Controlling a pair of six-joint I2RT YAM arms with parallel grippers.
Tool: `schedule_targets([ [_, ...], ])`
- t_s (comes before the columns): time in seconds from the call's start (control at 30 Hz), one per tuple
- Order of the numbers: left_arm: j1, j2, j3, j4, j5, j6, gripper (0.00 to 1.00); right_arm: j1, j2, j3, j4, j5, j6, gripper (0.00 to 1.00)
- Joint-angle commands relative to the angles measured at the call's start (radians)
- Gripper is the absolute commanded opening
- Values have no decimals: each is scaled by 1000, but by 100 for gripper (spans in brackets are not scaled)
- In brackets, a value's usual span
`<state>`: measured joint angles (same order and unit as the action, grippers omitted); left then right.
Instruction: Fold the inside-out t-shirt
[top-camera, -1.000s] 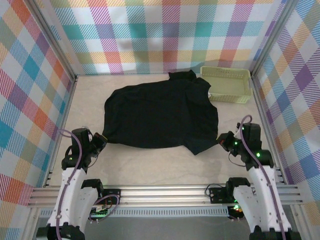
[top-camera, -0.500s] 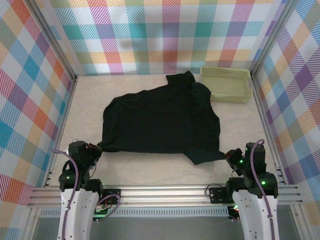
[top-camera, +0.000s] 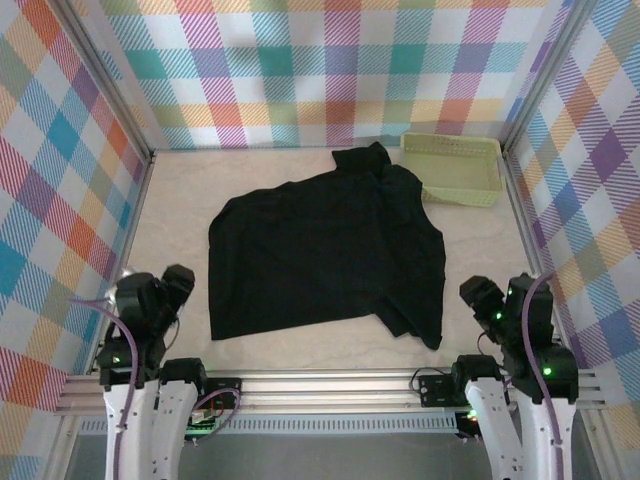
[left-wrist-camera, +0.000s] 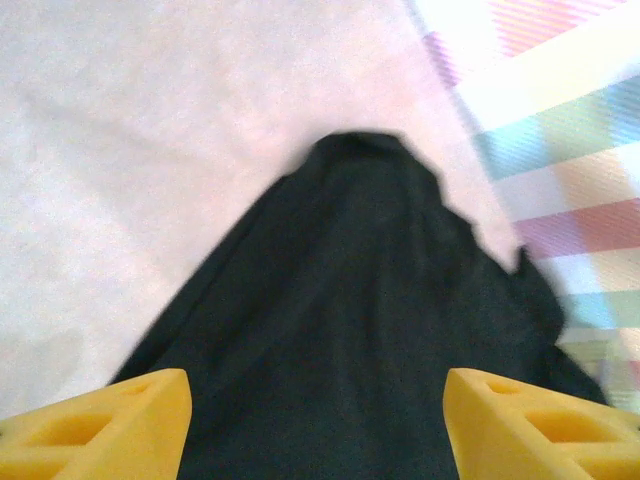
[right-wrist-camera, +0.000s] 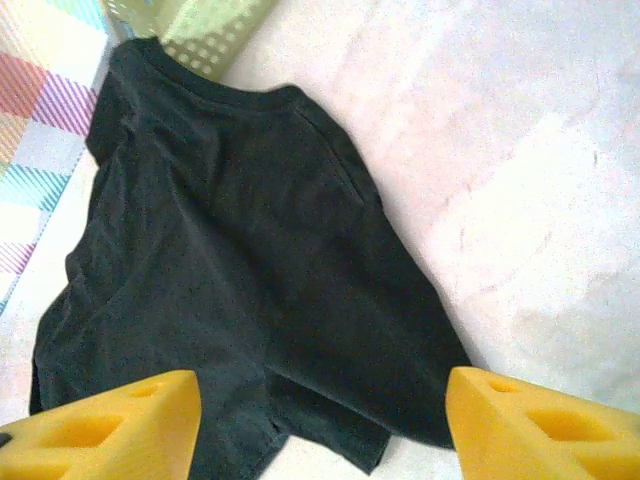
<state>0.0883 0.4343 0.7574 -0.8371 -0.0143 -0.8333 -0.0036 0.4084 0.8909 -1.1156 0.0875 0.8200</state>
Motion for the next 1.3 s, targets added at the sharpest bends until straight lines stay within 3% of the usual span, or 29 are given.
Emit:
schedule_targets([
  [0.0,4,166,77,103,102,69,69,-1,93,49,136,-35,-101,69],
  [0.07,-21,299,93,181,214,75,70,4,205,56,217,-157,-131,69],
  [0.13,-114,418,106,228,195,88,71,49,326,51,299,-227,-154,70],
  [0.27,-355,630,118,280,89,93,73,273,557,68,417,-125,-208,70],
  [0.37,-476,726,57,360,52,56,73,365,689,66,475,-162,-210,67],
  [0.43,-509,775,14,393,39,45,73,448,730,44,490,-141,-197,66],
  [0.63,-512,871,-49,424,5,58,73,709,785,-61,397,4,-91,65],
  [0.73,-511,887,-69,444,-11,60,73,779,804,-122,401,18,-37,66],
  [0.93,-507,940,-90,479,-18,53,73,801,865,-186,412,82,7,68],
  [1.27,-433,974,-137,520,13,54,73,898,989,-233,529,-12,81,66],
])
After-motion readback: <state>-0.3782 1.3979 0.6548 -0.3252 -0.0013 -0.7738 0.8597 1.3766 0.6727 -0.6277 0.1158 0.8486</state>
